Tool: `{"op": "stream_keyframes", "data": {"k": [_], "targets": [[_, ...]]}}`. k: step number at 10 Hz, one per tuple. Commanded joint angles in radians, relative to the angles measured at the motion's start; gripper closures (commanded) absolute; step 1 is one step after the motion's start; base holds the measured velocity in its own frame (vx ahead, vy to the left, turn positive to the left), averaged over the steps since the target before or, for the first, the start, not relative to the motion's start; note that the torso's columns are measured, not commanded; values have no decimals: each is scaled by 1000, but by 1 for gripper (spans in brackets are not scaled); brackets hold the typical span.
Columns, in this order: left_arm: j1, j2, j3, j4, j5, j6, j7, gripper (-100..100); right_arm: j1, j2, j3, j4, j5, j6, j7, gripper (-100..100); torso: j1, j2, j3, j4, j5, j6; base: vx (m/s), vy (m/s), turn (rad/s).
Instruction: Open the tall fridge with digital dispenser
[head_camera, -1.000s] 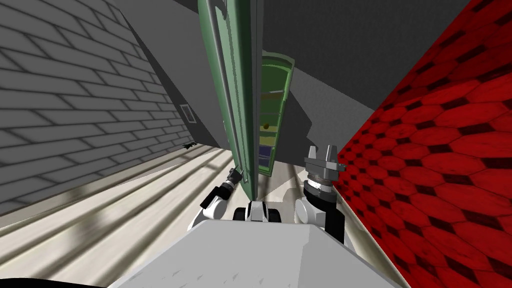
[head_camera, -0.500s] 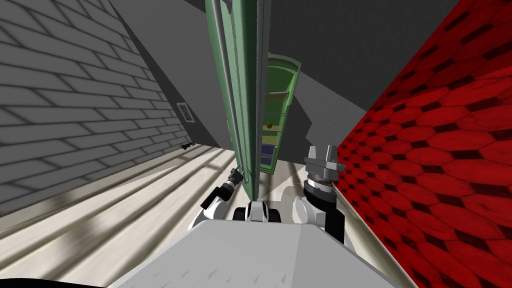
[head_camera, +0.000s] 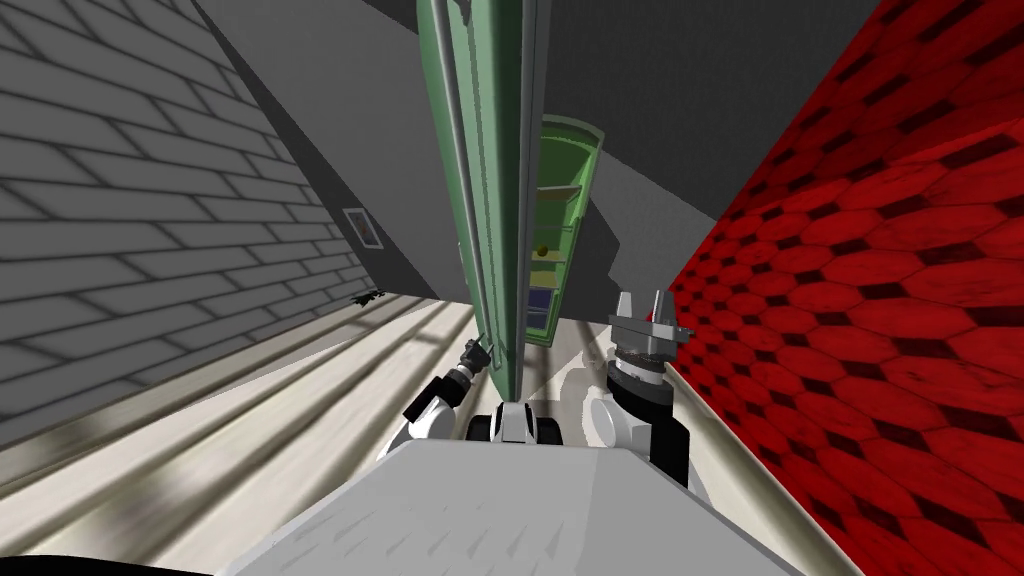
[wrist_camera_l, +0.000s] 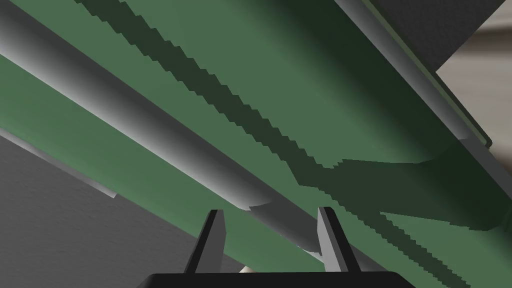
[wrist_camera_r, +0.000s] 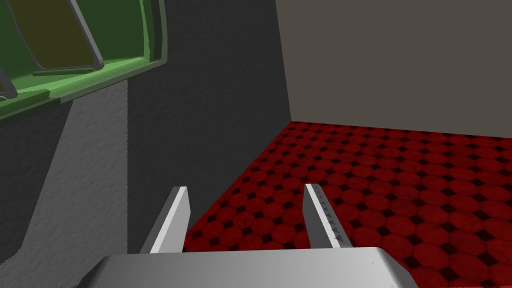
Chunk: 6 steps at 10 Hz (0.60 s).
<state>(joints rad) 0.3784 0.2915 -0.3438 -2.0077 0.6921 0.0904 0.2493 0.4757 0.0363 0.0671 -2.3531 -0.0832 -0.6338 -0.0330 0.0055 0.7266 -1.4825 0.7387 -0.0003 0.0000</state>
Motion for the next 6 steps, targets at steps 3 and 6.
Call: {"op": "stream_keyframes", "data": {"k": [3, 6], "targets": [[-11, 32, -35, -16, 15, -17, -10, 100, 0, 0, 0, 0, 0, 0, 0, 0, -3, -6, -3, 1, -1, 0, -36, 263, -106], [-13, 58, -71, -27, 27, -25, -16, 100, 0, 0, 0, 0, 0, 0, 0, 0, -3, -5, -3, 1, -1, 0, -45, 286, -134]]}}
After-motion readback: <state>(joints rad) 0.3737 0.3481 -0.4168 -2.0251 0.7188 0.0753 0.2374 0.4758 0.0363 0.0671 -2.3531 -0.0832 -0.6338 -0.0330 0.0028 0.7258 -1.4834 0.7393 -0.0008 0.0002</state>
